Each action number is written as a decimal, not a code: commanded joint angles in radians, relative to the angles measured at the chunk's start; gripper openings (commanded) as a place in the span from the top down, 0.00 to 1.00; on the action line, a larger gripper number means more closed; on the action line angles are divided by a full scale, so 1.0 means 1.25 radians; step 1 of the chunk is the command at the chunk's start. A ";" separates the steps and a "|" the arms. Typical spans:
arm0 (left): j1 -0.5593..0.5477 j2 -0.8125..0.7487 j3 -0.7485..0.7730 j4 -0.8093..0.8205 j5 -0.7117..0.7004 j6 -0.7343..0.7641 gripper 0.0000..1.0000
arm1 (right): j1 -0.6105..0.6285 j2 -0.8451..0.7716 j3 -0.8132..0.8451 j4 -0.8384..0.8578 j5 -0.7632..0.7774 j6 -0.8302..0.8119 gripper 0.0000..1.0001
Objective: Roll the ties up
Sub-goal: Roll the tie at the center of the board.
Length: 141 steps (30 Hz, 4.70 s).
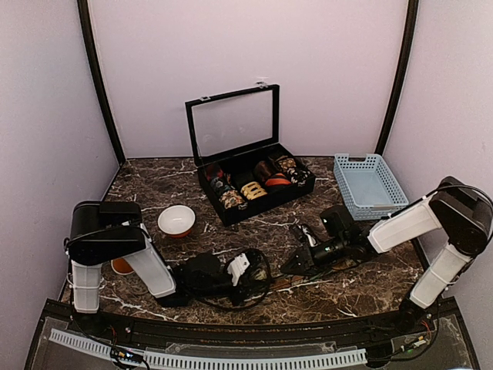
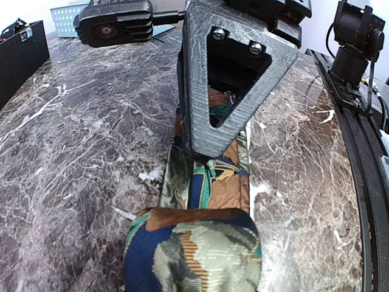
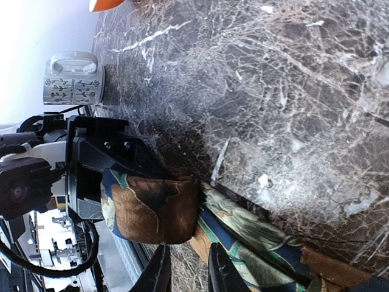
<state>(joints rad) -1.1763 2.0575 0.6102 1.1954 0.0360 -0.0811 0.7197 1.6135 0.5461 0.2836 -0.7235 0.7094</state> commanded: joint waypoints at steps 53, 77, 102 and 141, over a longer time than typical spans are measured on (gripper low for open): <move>0.023 -0.142 0.013 -0.520 0.067 0.256 0.82 | 0.143 0.084 0.102 0.020 0.039 0.071 0.80; 0.023 -0.170 -0.034 -0.201 0.097 0.092 0.32 | 0.095 0.089 0.015 -0.053 0.132 -0.020 1.00; 0.016 -0.086 -0.001 -0.341 0.056 0.109 0.82 | 0.060 -0.043 0.049 -0.084 0.059 -0.008 0.61; 0.012 -0.100 0.071 -0.532 0.022 0.152 0.80 | 0.126 0.018 0.114 -0.099 0.061 0.048 0.55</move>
<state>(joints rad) -1.1591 1.9095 0.7197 0.7086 0.0822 0.0872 0.8707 1.6321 0.6830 0.1215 -0.6525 0.7498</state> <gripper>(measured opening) 0.248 0.475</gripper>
